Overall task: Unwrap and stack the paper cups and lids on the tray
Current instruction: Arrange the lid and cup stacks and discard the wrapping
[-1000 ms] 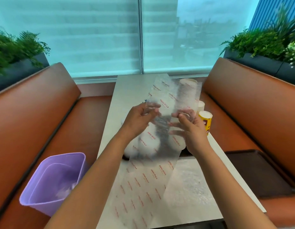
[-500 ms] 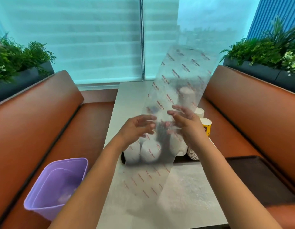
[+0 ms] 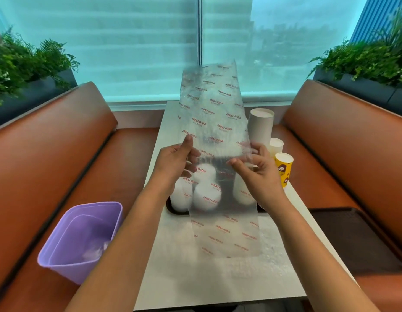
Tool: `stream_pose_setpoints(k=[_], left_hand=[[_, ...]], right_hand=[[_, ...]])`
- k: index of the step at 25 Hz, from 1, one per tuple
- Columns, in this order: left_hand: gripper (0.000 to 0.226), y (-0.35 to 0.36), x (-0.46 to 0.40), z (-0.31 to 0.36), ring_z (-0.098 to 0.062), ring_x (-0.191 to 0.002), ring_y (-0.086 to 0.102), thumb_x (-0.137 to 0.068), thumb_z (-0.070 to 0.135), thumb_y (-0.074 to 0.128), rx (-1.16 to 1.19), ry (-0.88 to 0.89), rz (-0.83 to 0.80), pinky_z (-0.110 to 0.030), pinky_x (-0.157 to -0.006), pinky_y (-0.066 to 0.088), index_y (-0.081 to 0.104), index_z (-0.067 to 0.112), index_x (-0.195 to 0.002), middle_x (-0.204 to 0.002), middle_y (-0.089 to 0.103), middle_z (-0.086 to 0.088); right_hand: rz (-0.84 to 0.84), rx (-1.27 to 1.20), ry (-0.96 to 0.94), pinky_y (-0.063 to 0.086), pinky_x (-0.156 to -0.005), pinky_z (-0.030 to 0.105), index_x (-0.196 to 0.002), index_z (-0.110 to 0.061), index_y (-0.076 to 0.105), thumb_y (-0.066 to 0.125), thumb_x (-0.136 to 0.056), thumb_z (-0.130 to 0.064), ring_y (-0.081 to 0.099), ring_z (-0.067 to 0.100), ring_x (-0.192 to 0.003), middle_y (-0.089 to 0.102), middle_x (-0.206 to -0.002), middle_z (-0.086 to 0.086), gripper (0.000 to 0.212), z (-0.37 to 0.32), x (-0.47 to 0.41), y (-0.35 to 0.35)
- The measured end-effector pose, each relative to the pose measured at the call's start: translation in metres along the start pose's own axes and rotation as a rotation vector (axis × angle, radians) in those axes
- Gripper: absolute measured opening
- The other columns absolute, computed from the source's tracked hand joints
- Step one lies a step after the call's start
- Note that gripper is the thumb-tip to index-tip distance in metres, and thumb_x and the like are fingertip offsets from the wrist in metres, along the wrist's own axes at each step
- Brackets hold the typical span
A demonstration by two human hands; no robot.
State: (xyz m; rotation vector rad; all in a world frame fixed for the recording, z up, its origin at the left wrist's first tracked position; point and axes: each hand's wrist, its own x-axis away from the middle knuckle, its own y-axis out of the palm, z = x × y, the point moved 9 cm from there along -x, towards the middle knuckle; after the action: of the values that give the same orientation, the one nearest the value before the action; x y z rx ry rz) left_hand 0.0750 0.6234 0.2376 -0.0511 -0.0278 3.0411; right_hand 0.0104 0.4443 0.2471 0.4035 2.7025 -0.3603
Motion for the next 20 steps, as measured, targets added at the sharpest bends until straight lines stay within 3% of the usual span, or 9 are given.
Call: stream_pose_setpoints(k=[2,4,6,9,11,13,14,17,20], left_hand=[[0.044,-0.003,-0.001,0.001,-0.003,-0.038,0.048,-0.092,0.045,0.050,-0.024,-0.019,0.012,-0.018,-0.045,0.041,0.058,0.012,-0.065,-0.041,0.051,0.009],[0.045,-0.005,-0.002,0.002,-0.004,-0.036,0.046,-0.092,0.045,0.051,-0.034,-0.029,0.015,-0.018,-0.045,0.041,0.056,0.011,-0.063,-0.039,0.048,0.008],[0.045,-0.004,-0.003,0.005,-0.005,-0.037,0.045,-0.091,0.045,0.052,-0.009,-0.032,0.008,-0.019,-0.046,0.040,0.055,0.012,-0.061,-0.040,0.047,0.009],[0.042,-0.001,-0.003,0.016,-0.005,-0.062,0.055,-0.077,0.061,0.062,0.075,0.053,-0.054,-0.022,-0.058,0.041,0.065,0.020,-0.067,-0.059,0.061,0.014],[0.054,-0.001,-0.001,0.026,-0.002,-0.099,0.055,-0.048,0.078,0.069,0.046,0.233,-0.114,-0.024,-0.079,0.044,0.072,0.029,-0.073,-0.097,0.064,0.023],[0.035,0.001,0.003,0.033,-0.002,-0.132,0.033,-0.051,0.066,0.077,-0.064,0.431,-0.142,-0.023,-0.104,0.033,0.074,0.041,-0.074,-0.136,0.041,0.020],[0.016,0.002,0.003,0.034,-0.001,-0.136,0.027,-0.059,0.052,0.079,-0.113,0.493,-0.155,-0.020,-0.109,0.028,0.073,0.044,-0.072,-0.141,0.033,0.021],[0.016,0.011,0.003,0.038,0.004,-0.112,0.052,-0.070,0.031,0.072,-0.046,0.529,-0.222,-0.017,-0.096,0.042,0.073,0.047,-0.068,-0.115,0.059,0.025],[0.003,0.012,-0.001,0.042,0.003,-0.076,0.064,-0.062,0.039,0.072,0.137,0.479,-0.202,-0.015,-0.076,0.050,0.074,0.041,-0.064,-0.075,0.071,0.018]], right_hand=[[0.020,0.031,-0.203,0.037,-0.098,0.010,-0.071,-0.031,0.070,0.075,-0.077,-0.024,0.037,0.012,-0.130,0.034,-0.140,-0.017,0.010,-0.017,0.002,-0.002],[-0.024,0.094,-0.415,0.026,-0.114,0.024,-0.077,-0.030,0.075,0.068,-0.076,-0.033,0.022,0.016,-0.143,0.024,-0.147,-0.018,0.007,-0.034,0.006,0.000],[-0.093,0.128,-0.471,0.020,-0.117,0.027,-0.091,-0.029,0.072,0.063,-0.078,-0.034,0.021,0.019,-0.144,0.034,-0.145,-0.013,0.016,-0.036,0.002,0.004],[-0.054,0.093,-0.375,0.036,-0.103,0.017,-0.089,-0.032,0.072,0.059,-0.082,-0.035,0.047,0.013,-0.127,0.060,-0.117,-0.017,0.016,-0.032,-0.006,0.003],[0.034,0.022,-0.352,0.044,-0.086,0.013,-0.089,-0.030,0.073,0.059,-0.083,-0.033,0.060,0.006,-0.104,0.065,-0.099,-0.016,0.016,-0.031,-0.007,-0.001],[0.072,-0.058,-0.336,0.045,-0.077,0.010,-0.086,-0.028,0.072,0.061,-0.084,-0.027,0.062,-0.002,-0.088,0.066,-0.088,-0.016,0.011,-0.031,-0.009,-0.002],[0.077,-0.099,-0.314,0.046,-0.074,0.009,-0.082,-0.028,0.072,0.063,-0.085,-0.021,0.062,-0.003,-0.084,0.066,-0.083,-0.017,0.011,-0.032,-0.010,-0.003],[0.115,-0.180,-0.197,0.046,-0.066,0.008,-0.077,-0.023,0.068,0.064,-0.088,-0.006,0.063,-0.005,-0.073,0.068,-0.070,-0.021,0.021,-0.027,-0.017,-0.006],[0.169,-0.221,-0.065,0.048,-0.055,0.012,-0.082,-0.016,0.070,0.064,-0.088,-0.008,0.063,-0.001,-0.059,0.068,-0.064,-0.019,0.011,-0.015,-0.018,-0.008]])
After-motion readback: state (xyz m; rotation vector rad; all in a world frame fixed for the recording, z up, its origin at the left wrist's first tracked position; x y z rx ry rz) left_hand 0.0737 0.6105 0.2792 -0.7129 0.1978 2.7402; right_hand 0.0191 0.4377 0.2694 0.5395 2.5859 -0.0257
